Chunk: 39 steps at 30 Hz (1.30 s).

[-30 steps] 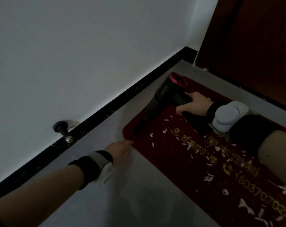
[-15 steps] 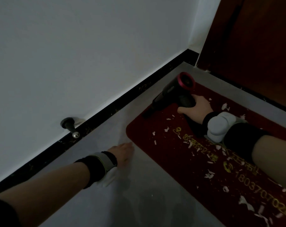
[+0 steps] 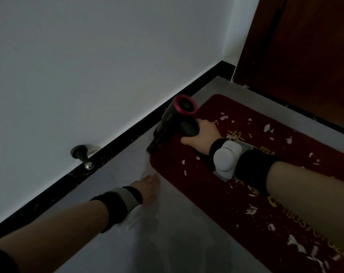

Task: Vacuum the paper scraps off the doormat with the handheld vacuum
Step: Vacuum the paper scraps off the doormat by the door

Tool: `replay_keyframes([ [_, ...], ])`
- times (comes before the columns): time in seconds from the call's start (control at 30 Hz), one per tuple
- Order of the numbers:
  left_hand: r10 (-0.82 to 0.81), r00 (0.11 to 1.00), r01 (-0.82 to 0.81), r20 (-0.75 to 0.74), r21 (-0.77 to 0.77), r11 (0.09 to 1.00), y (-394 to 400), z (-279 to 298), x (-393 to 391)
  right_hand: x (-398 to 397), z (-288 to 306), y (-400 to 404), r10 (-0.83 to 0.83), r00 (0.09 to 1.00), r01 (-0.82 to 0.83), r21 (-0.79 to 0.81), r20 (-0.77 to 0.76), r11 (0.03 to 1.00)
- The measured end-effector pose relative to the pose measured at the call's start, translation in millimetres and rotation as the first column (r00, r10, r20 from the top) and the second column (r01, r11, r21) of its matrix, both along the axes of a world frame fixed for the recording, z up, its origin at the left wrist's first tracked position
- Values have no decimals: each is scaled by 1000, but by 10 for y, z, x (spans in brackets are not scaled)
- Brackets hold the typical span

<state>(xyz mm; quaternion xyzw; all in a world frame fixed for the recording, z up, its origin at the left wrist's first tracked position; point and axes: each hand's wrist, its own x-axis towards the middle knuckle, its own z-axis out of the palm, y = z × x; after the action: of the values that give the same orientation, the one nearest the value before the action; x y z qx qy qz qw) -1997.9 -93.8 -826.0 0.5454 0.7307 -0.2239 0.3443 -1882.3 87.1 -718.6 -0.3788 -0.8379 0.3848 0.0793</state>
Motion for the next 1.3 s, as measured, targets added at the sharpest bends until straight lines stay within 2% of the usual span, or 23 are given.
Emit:
replay_keyframes([
  [0.1,7,1000,-7,3,8,1000,-1,10,3,76,12,206,-154,988,155,95,-20,983],
  [0.27,71,996,-74,49,62,995,44,55,-11,292,-20,528,-317,948,317,98,-19,943],
  [0.47,54,998,-59,41,123,991,113,55,-16,508,13,619,-252,967,249,72,36,966],
  [0.63,65,997,-73,52,168,983,164,45,-39,773,146,700,-46,992,49,-26,119,998],
  [0.7,87,994,-96,59,177,979,205,23,-73,836,172,733,-23,991,27,-24,130,999],
  [0.9,135,991,-135,19,279,951,323,-88,-148,765,62,752,-174,982,172,42,72,984],
  [1.1,290,949,-314,121,312,897,392,-255,-87,537,-71,795,-286,958,284,106,-3,953],
  [1.3,307,933,-355,187,337,872,308,-298,-163,450,-118,897,-387,922,379,225,-8,898],
])
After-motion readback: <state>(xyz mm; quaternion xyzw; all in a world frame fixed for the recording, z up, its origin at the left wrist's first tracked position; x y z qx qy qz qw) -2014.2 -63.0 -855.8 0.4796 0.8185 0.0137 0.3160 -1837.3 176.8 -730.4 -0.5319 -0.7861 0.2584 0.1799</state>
